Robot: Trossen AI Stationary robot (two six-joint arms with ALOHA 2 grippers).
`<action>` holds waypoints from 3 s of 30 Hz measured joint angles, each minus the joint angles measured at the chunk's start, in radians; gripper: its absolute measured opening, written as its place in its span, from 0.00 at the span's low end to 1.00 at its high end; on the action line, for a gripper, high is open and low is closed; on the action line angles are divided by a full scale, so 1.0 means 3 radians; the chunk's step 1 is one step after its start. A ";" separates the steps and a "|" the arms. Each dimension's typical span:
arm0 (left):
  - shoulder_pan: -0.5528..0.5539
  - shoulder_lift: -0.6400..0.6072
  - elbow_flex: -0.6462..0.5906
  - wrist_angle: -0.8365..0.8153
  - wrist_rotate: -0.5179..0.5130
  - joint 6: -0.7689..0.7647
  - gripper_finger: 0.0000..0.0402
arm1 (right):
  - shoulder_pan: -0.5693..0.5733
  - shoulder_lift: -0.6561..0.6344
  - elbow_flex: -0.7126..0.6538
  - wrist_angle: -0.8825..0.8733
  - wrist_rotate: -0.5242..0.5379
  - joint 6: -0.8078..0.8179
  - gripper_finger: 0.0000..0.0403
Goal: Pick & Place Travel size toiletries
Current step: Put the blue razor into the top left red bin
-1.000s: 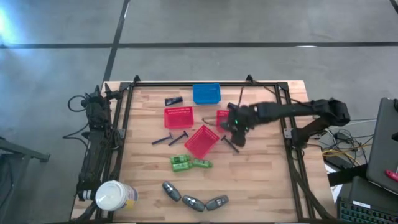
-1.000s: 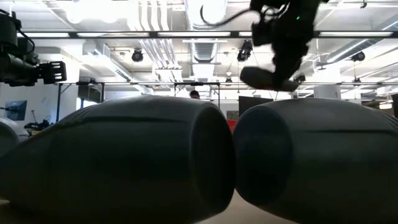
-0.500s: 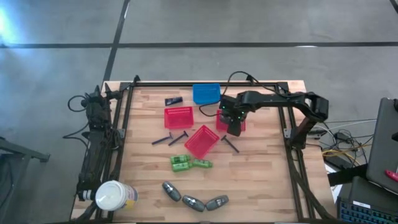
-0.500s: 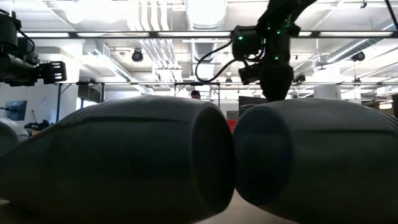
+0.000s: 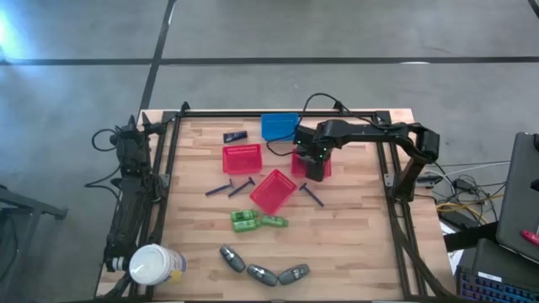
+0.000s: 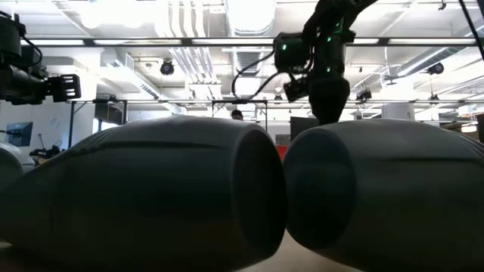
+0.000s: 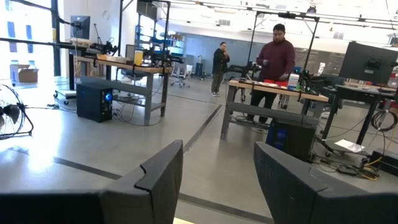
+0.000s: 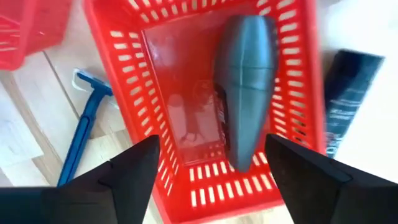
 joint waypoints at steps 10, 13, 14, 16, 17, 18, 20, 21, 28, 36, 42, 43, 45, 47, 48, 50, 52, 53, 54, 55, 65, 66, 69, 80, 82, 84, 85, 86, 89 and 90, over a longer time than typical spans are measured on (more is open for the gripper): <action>-0.0003 -0.0001 0.0063 0.0128 0.0583 -0.2279 0.50 | -0.0017 -0.0352 -0.0003 -0.0001 0.0024 -0.0038 0.80; -0.0005 0.0035 0.0139 0.0302 0.1178 -0.3244 0.50 | -0.0015 -0.0321 -0.0004 0.0001 0.0022 -0.0042 0.80; -0.0009 0.0056 0.0164 0.0379 0.1409 -0.3262 0.50 | -0.0015 -0.0319 -0.0006 0.0002 0.0023 -0.0046 0.81; -0.0036 0.0105 0.0267 0.0510 0.1830 -0.2994 0.50 | -0.0017 -0.0319 -0.0006 0.0005 0.0022 -0.0070 0.80; -0.0061 0.0136 0.0348 0.0539 0.1963 -0.2809 0.50 | -0.0017 -0.0319 -0.0006 0.0012 0.0022 -0.0091 0.80; -0.0091 0.0175 0.0443 0.0535 0.2014 -0.2652 0.50 | -0.0017 -0.0319 -0.0006 0.0015 0.0022 -0.0105 0.79; -0.0158 0.0307 0.0668 0.0515 0.2040 -0.2365 0.50 | -0.0017 -0.0319 -0.0006 0.0004 0.0017 -0.0119 0.78; -0.0197 0.0398 0.0791 0.0473 0.2052 -0.2210 0.50 | -0.0017 -0.0319 -0.0005 0.0004 0.0014 -0.0120 0.77; -0.0737 0.1489 0.1690 -0.0932 0.2407 -0.1065 0.50 | -0.0017 -0.0319 -0.0005 0.0004 0.0009 -0.0139 0.72; -0.1828 0.2249 0.2222 -0.2040 0.2205 -0.0660 0.50 | -0.0017 -0.0319 -0.0005 0.0011 0.0011 -0.0140 0.70; -0.2570 0.2534 0.2231 -0.1710 0.2199 -0.1642 0.50 | -0.0017 -0.0319 -0.0005 0.0004 0.0013 -0.0145 0.69; -0.2660 0.2563 0.2231 -0.1668 0.2203 -0.1710 0.50 | -0.0017 -0.0319 -0.0005 0.0003 0.0013 -0.0153 0.69; -0.2809 0.2644 0.2212 -0.1553 0.2177 -0.1796 0.50 | -0.0017 -0.0319 -0.0005 0.0001 0.0013 -0.0160 0.69; -0.2953 0.2731 0.2181 -0.1643 0.2173 -0.1727 0.50 | -0.0017 -0.0319 -0.0005 0.0001 0.0013 -0.0167 0.69; -0.3039 0.2776 0.2176 -0.1791 0.2171 -0.1613 0.50 | -0.0017 -0.0319 -0.0005 0.0000 0.0013 -0.0170 0.70; -0.3242 0.2867 0.2174 -0.2094 0.2066 -0.1404 0.50 | -0.0017 -0.0319 -0.0005 0.0000 0.0013 -0.0184 0.72; -0.3466 0.2977 0.2174 -0.2457 0.1837 -0.1334 0.50 | -0.0017 -0.0319 -0.0005 -0.0006 0.0013 -0.0193 0.73; -0.3588 0.3028 0.2175 -0.2598 0.1709 -0.1324 0.50 | -0.0017 -0.0318 -0.0005 -0.0015 0.0013 -0.0192 0.74; -0.3720 0.3073 0.2180 -0.2709 0.1584 -0.1318 0.50 | -0.0017 -0.0318 -0.0005 -0.0025 0.0013 -0.0190 0.75; -0.3849 0.3111 0.2191 -0.2785 0.1488 -0.1319 0.50 | -0.0017 -0.0318 -0.0005 -0.0027 0.0013 -0.0188 0.76; -0.5067 0.3195 0.2086 -0.2853 0.0971 -0.0910 0.50 | -0.0015 -0.0318 -0.0005 -0.0105 0.0014 -0.0248 0.81; -0.5159 0.3206 0.2063 -0.2855 0.0902 -0.0827 0.50 | -0.0017 -0.0318 -0.0005 -0.0104 0.0014 -0.0254 0.82; -0.5321 0.3240 0.2052 -0.2823 0.0740 -0.0717 0.50 | -0.0017 -0.0318 -0.0005 -0.0100 0.0014 -0.0288 0.83; -0.5334 0.3250 0.1854 -0.2631 0.0688 -0.0961 0.50 | -0.0017 -0.0318 -0.0006 -0.0091 0.0015 -0.0392 0.87; -0.5336 0.3250 0.1812 -0.2541 0.0695 -0.0948 0.50 | -0.0017 -0.0318 -0.0011 -0.0087 0.0015 -0.0404 0.87; -0.5336 0.3265 0.1778 -0.2424 0.0691 -0.0988 0.50 | -0.0017 -0.0318 -0.0013 -0.0086 0.0015 -0.0403 0.86; -0.5336 0.3277 0.1747 -0.2335 0.0669 -0.0960 0.50 | -0.0017 -0.0318 -0.0013 -0.0085 0.0015 -0.0404 0.86; -0.5336 0.3300 0.1712 -0.2249 0.0631 -0.0908 0.50 | -0.0017 -0.0318 -0.0013 -0.0084 0.0015 -0.0403 0.85; -0.5314 0.3415 0.1587 -0.1960 0.0598 -0.0810 0.50 | -0.0017 -0.0318 -0.0025 -0.0069 0.0015 -0.0402 0.83; -0.5311 0.3466 0.1558 -0.1912 0.0598 -0.0812 0.50 | -0.0017 -0.0318 -0.0030 -0.0070 0.0015 -0.0402 0.82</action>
